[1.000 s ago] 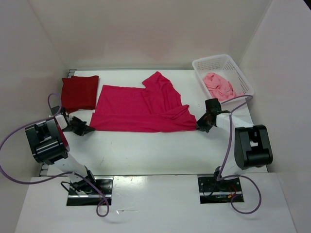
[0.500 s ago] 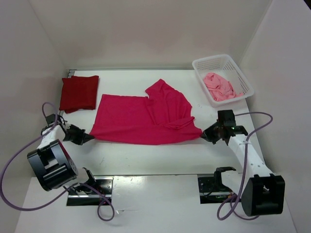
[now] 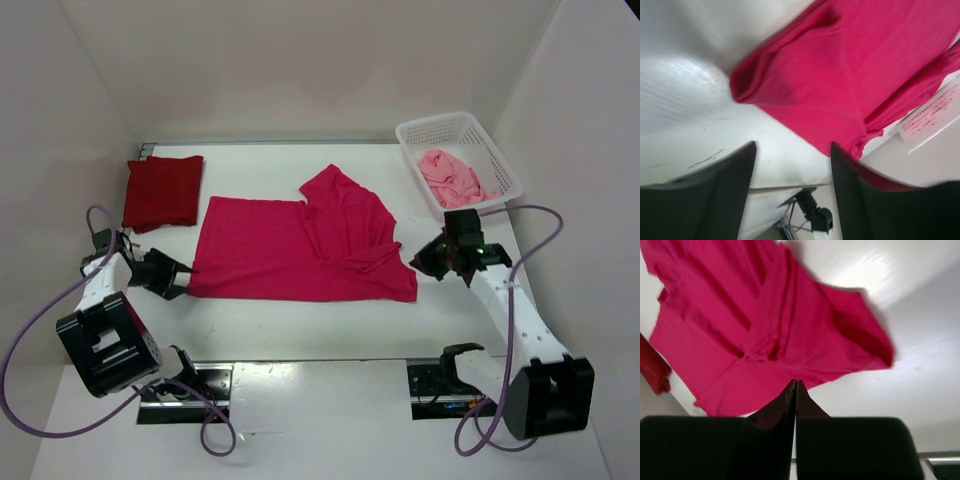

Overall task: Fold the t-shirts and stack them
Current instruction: Fold the flattened tshirt in 1/3 of the way

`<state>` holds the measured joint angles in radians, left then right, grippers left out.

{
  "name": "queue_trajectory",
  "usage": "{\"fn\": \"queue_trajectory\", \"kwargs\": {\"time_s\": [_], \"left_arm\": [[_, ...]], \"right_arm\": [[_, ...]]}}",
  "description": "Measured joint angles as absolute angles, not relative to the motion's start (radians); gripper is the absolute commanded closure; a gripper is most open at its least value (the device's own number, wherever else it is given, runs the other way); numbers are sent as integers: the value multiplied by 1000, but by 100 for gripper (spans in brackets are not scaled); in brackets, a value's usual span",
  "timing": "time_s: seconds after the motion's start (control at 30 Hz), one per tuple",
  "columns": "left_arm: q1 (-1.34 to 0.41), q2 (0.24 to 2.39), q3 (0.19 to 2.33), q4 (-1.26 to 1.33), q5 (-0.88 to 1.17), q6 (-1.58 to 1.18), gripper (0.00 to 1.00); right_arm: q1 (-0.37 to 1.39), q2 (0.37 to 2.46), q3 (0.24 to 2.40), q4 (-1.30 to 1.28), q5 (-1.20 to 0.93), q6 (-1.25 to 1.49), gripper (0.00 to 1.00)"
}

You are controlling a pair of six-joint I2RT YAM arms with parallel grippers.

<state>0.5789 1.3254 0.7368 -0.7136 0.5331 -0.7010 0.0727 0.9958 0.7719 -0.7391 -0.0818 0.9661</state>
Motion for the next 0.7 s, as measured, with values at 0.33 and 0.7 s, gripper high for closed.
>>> {"fn": "queue_trajectory", "kwargs": {"time_s": [0.33, 0.7], "left_arm": [[226, 1291, 800, -538, 514, -696, 93], [-187, 1458, 801, -369, 455, -791, 89]], "right_arm": [[350, 1401, 786, -468, -93, 934, 60], [420, 1514, 793, -337, -109, 934, 52]]}}
